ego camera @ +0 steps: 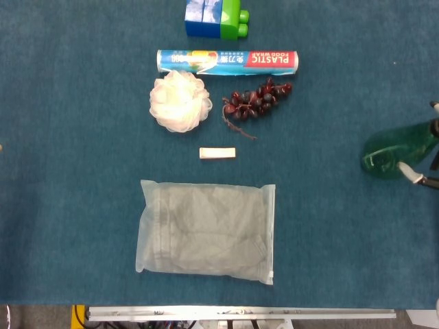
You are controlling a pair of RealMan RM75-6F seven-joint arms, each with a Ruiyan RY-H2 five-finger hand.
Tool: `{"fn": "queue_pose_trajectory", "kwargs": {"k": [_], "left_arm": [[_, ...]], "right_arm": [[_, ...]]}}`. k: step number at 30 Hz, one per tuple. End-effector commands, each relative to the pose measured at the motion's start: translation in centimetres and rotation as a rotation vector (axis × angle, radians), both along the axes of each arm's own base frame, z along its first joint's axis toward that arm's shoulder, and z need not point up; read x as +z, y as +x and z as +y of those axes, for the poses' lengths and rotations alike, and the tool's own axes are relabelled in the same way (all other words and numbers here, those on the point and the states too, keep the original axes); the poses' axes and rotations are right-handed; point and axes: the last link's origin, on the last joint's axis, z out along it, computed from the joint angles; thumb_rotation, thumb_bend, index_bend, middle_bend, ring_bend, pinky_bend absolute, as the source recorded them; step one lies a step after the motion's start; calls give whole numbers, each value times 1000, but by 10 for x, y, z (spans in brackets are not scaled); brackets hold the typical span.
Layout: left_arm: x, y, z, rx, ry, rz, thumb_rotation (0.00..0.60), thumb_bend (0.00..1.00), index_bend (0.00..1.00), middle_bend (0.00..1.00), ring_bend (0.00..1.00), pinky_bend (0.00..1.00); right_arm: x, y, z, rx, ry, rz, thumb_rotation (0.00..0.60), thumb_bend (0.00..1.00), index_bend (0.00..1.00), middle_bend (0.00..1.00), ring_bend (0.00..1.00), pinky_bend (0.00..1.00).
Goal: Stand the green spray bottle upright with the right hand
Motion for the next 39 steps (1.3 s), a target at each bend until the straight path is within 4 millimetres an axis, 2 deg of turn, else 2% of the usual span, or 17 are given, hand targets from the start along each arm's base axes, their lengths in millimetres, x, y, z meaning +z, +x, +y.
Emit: {"fn": "queue_pose_trajectory", "kwargs": {"k": [1,11,23,26,29,31,39], "left_arm": [[0,0,0,-2,1,0,600,601,314,568,541,960],[-1,1,0,-4,-2,2,600,601,314,568,541,960],[-6,0,0,2,-17,7,600,601,314,568,541,960],[-5,0,0,5,-17,7,600,601,314,568,541,960],[-6,0,0,5,-18,9,600,601,314,568,541,960],[-6,0,0,5,-19,10,600,601,314,568,541,960],[-7,1,0,3,-21,13,600,601,314,568,541,960]], "right_arm": [[7,2,-1,7,-29,15,600,0,198,206,151,289],[41,9,3,-2,-152,94,600,0,184,192,136,272],[88,5,10,-85,-321,192,600,0,138,158,95,236],[100,6,12,-105,-350,289,600,0,110,145,85,229],[112,6,21,-172,-347,457,600,0,100,140,73,216],[122,9,20,-213,-333,555,600,0,100,140,63,207],[160,28,34,-406,-148,938,600,0,100,136,34,161]]}}
